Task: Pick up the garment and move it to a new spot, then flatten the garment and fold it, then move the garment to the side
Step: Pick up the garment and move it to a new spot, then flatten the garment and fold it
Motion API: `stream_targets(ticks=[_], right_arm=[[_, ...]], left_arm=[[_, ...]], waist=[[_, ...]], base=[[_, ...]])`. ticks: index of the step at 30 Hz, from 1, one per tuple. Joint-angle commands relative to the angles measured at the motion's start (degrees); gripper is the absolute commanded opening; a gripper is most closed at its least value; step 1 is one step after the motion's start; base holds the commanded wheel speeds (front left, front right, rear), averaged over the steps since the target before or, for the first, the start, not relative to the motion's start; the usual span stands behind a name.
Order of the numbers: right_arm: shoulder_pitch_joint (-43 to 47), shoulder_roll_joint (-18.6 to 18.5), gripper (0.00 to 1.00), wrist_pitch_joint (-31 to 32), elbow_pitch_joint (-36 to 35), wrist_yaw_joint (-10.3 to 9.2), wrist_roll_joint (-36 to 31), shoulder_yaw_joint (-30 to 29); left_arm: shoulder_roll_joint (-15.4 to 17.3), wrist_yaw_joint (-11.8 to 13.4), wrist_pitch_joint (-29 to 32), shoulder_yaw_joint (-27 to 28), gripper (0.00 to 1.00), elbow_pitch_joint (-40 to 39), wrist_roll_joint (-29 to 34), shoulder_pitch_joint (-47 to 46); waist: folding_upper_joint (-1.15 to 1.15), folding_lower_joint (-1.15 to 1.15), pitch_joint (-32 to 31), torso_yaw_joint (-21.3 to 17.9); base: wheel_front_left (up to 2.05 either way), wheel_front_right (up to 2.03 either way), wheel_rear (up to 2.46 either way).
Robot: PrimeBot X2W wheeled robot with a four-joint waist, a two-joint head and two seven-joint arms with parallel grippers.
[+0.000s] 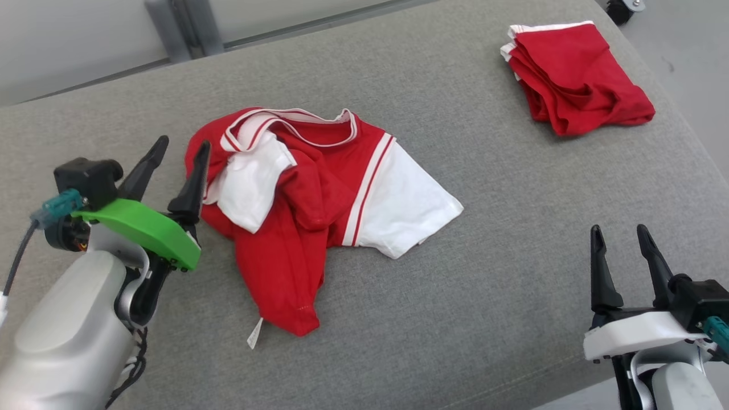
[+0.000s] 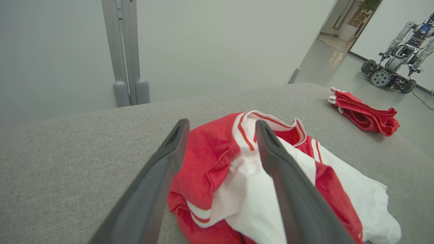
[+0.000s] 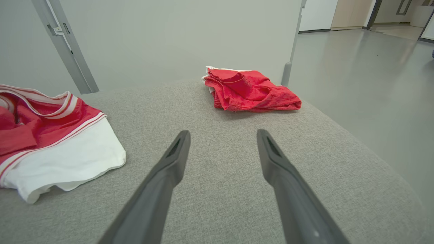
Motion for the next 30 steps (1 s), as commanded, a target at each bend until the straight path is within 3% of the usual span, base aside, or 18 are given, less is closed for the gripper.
stream_targets(ticks=[1,8,13,18,22,30], right_arm=[[1.62,-0.18,1.0,-0.01,-0.61,-0.08,-0.62,-0.95],[5.55,-0.18,1.0,-0.01,-1.92,-0.08,-1.84,-3.73],[7.85,-0.15,1.0,-0.01,-2.35,-0.08,-1.78,-5.48],[9.92,-0.14,1.0,-0.01,-2.25,-0.08,-1.53,-6.85],[11.29,-0.16,1.0,-0.01,-1.72,-0.08,-1.13,-7.68],[10.88,-0.16,1.0,-0.01,-0.67,-0.08,-0.71,-7.41]], left_arm=[[-0.98,1.32,-0.45,2.45,1.0,-2.59,2.63,2.14],[-6.08,8.28,-0.39,15.86,1.0,-17.34,19.34,19.83],[-11.96,9.65,-0.33,23.99,1.0,-22.27,27.56,34.1],[-17.68,8.14,-0.33,31.7,1.0,-25.21,33.93,44.25],[-21.32,5.47,-0.33,36.38,1.0,-26.16,39.03,48.48],[-24.05,1.76,-0.33,40.02,1.0,-24.92,43.03,49.69]], waist=[[0.0,0.0,-6.87,6.99],[0.0,0.0,-11.99,13.81],[0.0,0.0,-13.81,17.39],[0.0,0.0,-14.87,20.35],[0.0,0.0,-15.16,22.77],[0.0,0.0,-14.74,24.65]], base=[[0.0,0.0,0.0],[0.0,0.0,0.0],[0.0,0.0,0.0],[0.0,0.0,0.0],[0.0,0.0,0.0],[0.0,0.0,0.0]])
